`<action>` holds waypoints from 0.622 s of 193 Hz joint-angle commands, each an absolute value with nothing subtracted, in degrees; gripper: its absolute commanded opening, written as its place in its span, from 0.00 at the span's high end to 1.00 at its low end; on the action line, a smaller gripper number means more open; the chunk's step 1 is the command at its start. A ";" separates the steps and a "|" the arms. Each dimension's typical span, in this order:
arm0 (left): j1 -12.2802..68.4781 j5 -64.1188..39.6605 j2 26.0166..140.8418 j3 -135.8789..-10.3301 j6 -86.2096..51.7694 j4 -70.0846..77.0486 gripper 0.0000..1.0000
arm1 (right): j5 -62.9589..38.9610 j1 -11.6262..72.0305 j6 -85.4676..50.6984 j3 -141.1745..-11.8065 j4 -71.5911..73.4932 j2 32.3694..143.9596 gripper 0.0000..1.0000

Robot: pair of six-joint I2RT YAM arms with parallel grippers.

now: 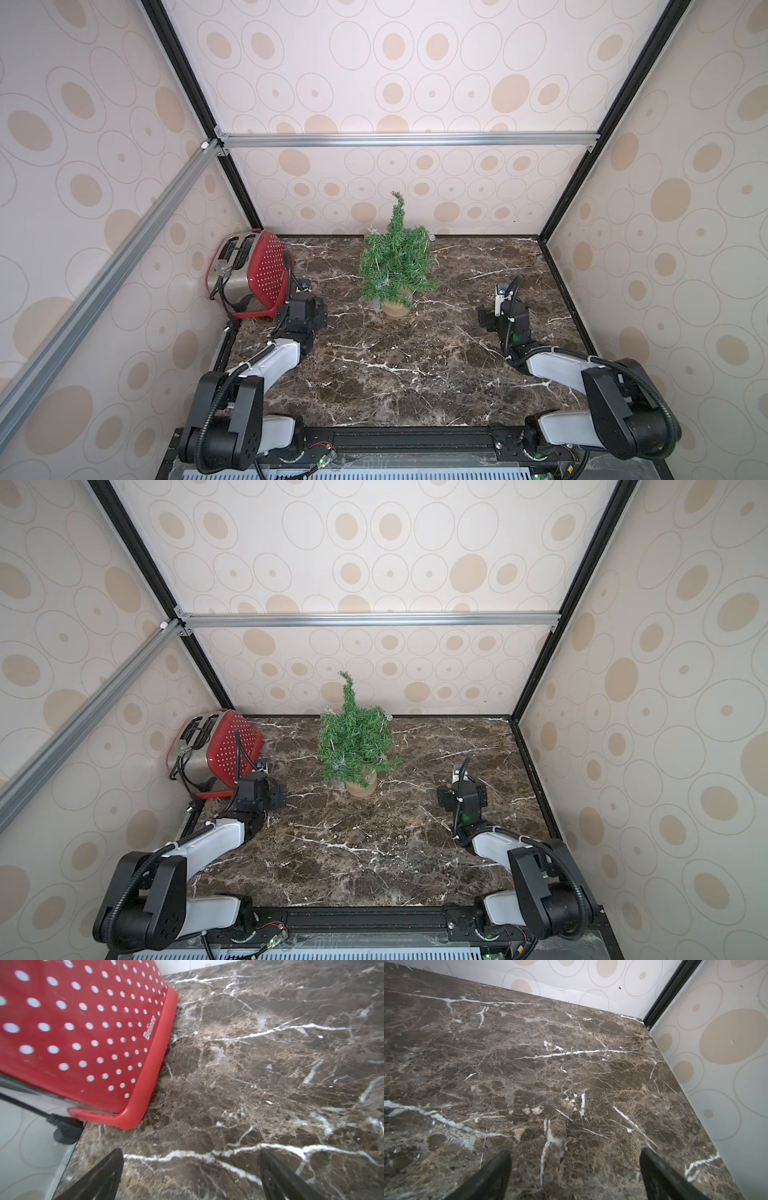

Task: Wrap string light around the christmas tree
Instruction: Reset both arms

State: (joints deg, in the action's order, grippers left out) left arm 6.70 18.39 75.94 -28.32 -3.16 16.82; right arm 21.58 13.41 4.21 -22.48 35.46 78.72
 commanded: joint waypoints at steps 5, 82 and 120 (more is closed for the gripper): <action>6.35 16.47 77.31 -26.85 0.68 29.50 0.01 | 20.03 11.31 5.20 -20.72 47.56 81.51 0.01; 4.95 7.97 83.31 -27.56 6.13 37.78 0.01 | 15.81 6.47 1.28 -22.21 50.49 88.60 0.00; 3.70 7.92 82.26 -23.47 4.50 44.41 0.00 | 15.69 6.33 0.96 -22.56 49.64 88.45 0.00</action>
State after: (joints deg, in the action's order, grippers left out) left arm 4.60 8.58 83.18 -25.45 4.27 37.78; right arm 16.25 6.72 1.58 -21.65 49.54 88.97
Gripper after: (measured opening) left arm 0.994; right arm 0.997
